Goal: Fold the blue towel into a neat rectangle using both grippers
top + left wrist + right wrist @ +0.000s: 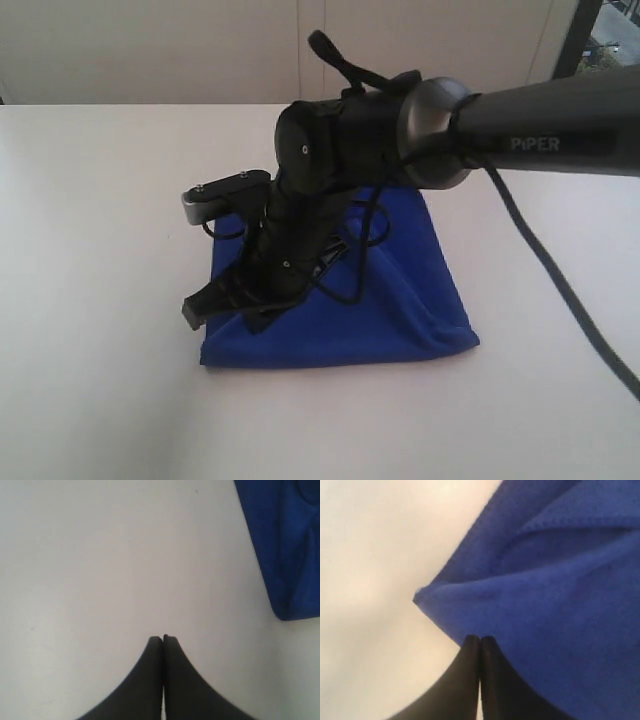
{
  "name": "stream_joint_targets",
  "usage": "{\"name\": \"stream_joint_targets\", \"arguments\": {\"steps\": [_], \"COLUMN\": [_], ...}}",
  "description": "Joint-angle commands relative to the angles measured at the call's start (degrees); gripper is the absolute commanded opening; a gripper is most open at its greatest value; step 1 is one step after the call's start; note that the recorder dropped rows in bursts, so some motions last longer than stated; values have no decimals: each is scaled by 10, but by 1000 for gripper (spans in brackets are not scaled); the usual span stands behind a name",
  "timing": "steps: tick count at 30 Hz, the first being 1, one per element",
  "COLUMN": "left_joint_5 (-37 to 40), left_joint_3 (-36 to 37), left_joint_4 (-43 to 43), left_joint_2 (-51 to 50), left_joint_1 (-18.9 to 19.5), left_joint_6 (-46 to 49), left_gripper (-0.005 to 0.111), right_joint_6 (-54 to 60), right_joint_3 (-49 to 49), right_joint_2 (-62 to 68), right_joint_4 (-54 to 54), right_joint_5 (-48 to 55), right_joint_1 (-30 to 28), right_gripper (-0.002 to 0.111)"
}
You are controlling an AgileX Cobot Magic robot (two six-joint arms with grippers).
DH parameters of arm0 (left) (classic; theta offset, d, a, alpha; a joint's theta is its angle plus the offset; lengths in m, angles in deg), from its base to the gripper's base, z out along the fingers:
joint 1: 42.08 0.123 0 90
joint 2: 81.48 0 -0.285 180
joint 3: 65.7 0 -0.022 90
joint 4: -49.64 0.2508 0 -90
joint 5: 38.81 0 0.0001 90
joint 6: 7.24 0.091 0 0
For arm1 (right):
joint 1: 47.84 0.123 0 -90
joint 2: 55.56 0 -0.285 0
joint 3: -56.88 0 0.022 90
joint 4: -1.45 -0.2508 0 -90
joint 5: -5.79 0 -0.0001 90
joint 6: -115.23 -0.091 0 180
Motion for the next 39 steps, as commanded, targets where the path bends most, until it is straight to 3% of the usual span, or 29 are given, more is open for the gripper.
{"name": "stream_joint_targets", "arguments": {"steps": [1,39], "left_joint_5": [5,5], "left_joint_3": [3,3], "left_joint_4": [-6,-6], "left_joint_2": [5,5], "left_joint_1": [-3,-3], "left_joint_6": [-2,-2], "left_gripper": [0,0], "right_joint_6": [7,7], "right_joint_3": [2,1], "right_joint_2": [18,101], "right_joint_4": [-21,-112], "right_joint_5": [-39,-90], "right_joint_1": [15,30], "right_gripper": [0,0]}}
